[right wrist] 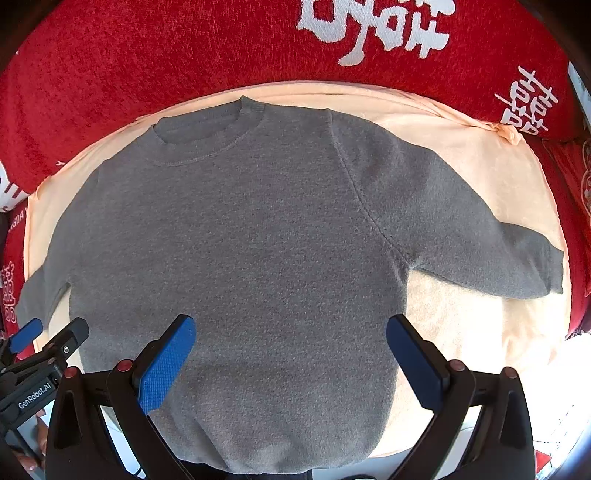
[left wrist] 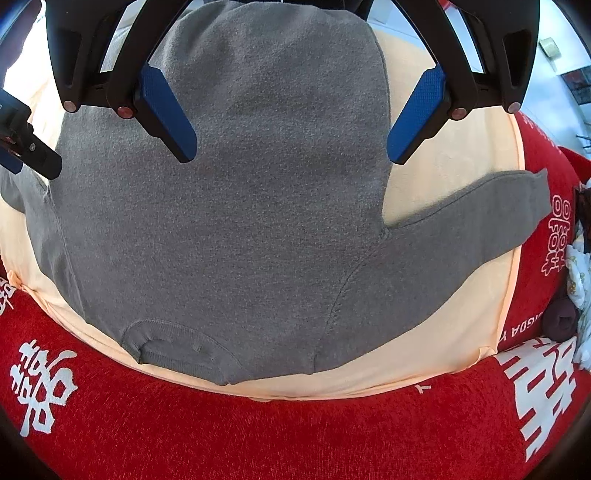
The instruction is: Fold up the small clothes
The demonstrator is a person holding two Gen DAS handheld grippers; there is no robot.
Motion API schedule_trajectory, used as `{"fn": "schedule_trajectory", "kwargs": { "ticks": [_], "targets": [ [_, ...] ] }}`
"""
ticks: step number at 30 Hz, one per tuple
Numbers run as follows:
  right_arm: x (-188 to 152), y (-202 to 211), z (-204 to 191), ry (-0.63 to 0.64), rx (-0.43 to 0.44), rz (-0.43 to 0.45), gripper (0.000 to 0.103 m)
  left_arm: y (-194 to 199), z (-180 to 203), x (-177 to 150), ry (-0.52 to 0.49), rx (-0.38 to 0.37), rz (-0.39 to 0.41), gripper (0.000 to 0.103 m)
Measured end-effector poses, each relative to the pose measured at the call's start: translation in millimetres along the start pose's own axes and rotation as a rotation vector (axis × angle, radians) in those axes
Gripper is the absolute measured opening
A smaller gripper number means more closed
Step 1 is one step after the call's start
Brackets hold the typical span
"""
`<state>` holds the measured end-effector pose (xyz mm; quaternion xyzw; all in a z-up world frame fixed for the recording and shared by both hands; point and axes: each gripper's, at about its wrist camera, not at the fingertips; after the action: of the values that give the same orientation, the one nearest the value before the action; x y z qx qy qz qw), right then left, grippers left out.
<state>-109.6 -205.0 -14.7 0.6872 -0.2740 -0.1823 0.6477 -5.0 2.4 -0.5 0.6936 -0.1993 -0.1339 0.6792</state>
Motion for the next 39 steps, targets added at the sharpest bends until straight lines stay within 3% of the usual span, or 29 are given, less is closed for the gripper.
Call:
{"fn": "schedule_trajectory", "kwargs": {
  "ticks": [39],
  "targets": [
    [3.0, -1.7, -4.3, 0.023, -0.018, 0.001, 0.103, -1.1, -5.1, 1.2, 0.005, 0.014, 0.009, 0.103]
  ]
}}
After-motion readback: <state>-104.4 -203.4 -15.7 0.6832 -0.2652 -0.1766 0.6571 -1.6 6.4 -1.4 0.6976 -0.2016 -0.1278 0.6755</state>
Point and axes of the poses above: each gripper's, at about its wrist camera, not at the fingertips, and y roughly against the way its jaws point, z to its right, x to its top, and after that the axes turned 2 degrees about -y, right-handed
